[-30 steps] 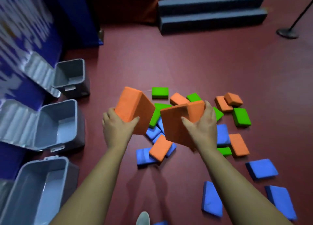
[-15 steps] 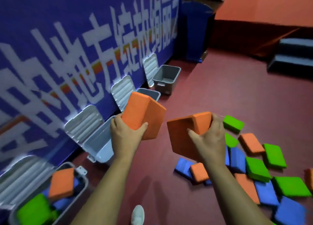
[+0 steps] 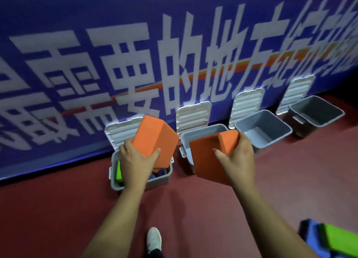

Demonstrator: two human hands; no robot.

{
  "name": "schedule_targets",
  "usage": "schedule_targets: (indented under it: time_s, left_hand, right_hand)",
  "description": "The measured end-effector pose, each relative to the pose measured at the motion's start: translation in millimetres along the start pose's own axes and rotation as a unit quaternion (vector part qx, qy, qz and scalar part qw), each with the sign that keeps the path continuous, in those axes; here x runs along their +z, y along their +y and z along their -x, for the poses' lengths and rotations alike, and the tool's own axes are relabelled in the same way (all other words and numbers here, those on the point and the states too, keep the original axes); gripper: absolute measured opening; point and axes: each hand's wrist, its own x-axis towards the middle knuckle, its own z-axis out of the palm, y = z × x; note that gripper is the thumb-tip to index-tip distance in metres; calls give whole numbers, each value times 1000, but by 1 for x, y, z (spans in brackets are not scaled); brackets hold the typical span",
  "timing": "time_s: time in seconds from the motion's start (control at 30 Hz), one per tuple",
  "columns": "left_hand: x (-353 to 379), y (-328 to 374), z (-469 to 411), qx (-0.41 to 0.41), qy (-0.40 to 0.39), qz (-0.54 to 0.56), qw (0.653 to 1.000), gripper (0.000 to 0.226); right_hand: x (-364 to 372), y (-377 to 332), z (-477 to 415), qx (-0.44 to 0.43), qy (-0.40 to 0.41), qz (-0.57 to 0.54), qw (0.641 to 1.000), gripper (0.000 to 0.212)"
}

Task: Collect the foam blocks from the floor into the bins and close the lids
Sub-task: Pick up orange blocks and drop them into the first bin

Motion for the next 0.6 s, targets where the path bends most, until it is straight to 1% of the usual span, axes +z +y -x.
schedule_targets:
  time_s: [0.13, 0.23, 0.37, 0.5, 0.6]
  left_hand:
    - [3, -64, -77, -52, 8, -10, 999, 81]
    - [12, -106, -138, -76, -4, -17, 997, 84]
    - [22, -144, -213, -87, -9, -24, 996, 86]
    - [31, -174, -266, -89, 17, -42, 995, 85]
    - [45, -196, -298, -121, 11, -56, 991, 84]
  right_hand:
    - [103, -40, -31, -18, -61, -1, 998, 82]
    - [173, -70, -57, -15, -93, -4, 996, 77]
    - [247, -105, -91, -23, -113, -2, 993, 77]
    - [310, -129, -126, -36, -136, 2, 990, 77]
    - [355, -136, -154, -43, -165, -3, 985, 77]
